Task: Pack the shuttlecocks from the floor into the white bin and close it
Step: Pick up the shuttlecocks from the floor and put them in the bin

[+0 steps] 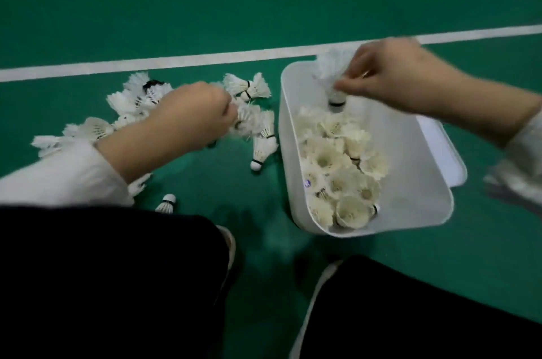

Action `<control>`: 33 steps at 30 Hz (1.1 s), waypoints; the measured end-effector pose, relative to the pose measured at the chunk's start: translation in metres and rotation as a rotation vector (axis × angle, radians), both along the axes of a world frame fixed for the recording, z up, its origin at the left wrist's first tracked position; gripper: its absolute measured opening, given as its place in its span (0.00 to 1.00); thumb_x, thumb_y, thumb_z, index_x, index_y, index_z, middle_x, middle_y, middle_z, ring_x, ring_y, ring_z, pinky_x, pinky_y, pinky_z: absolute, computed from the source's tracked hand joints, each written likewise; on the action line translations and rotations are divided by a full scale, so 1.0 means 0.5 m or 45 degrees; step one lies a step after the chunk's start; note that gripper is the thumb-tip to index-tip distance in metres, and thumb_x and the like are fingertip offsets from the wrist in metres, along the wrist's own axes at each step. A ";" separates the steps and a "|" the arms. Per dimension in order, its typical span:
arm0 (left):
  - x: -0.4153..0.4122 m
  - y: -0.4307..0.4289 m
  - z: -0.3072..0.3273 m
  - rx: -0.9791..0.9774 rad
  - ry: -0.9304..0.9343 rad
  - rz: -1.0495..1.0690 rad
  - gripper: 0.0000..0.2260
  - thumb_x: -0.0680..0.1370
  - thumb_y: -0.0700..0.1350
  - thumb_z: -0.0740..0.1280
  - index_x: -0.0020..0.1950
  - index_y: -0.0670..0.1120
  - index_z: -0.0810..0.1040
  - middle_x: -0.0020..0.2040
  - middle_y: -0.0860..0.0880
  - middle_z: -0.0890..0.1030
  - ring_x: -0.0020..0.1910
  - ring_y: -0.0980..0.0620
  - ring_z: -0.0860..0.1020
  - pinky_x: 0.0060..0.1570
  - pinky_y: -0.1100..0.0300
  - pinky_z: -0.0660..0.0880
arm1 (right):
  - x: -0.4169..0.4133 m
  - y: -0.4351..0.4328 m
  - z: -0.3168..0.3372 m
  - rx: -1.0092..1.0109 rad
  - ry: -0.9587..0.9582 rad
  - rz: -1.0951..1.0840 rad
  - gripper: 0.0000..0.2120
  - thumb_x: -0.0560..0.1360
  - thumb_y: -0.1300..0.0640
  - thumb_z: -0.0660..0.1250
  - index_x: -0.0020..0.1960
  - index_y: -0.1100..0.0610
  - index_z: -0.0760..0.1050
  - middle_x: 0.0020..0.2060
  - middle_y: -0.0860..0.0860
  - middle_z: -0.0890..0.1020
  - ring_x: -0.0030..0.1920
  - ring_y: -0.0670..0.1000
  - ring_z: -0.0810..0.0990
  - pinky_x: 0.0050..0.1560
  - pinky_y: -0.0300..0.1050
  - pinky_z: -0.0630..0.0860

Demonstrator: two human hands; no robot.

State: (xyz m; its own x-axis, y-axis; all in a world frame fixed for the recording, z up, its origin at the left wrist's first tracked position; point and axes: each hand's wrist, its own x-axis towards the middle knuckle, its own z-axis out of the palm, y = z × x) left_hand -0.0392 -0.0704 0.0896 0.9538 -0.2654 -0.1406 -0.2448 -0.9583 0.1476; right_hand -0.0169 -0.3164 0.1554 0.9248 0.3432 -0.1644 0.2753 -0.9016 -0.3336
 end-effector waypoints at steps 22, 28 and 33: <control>0.040 -0.148 -0.048 -0.368 -0.021 -0.268 0.15 0.76 0.53 0.60 0.32 0.47 0.67 0.28 0.49 0.72 0.29 0.53 0.69 0.28 0.58 0.61 | -0.117 -0.231 -0.364 -0.734 0.803 -0.041 0.17 0.70 0.64 0.64 0.25 0.55 0.64 0.24 0.49 0.67 0.33 0.54 0.69 0.31 0.40 0.66; 0.055 -0.161 -0.062 -0.528 0.047 -0.129 0.17 0.75 0.52 0.63 0.30 0.47 0.68 0.25 0.48 0.70 0.27 0.52 0.68 0.27 0.58 0.58 | -0.131 -0.229 -0.398 -0.667 0.787 -0.054 0.08 0.73 0.64 0.60 0.50 0.57 0.74 0.49 0.55 0.80 0.46 0.56 0.77 0.48 0.45 0.74; 0.056 -0.171 -0.066 -0.579 0.042 -0.064 0.17 0.75 0.50 0.63 0.28 0.45 0.66 0.24 0.48 0.68 0.25 0.50 0.65 0.27 0.58 0.57 | -0.104 -0.219 -0.327 -0.608 1.070 -0.090 0.23 0.70 0.56 0.72 0.64 0.51 0.72 0.64 0.50 0.75 0.62 0.53 0.73 0.64 0.47 0.68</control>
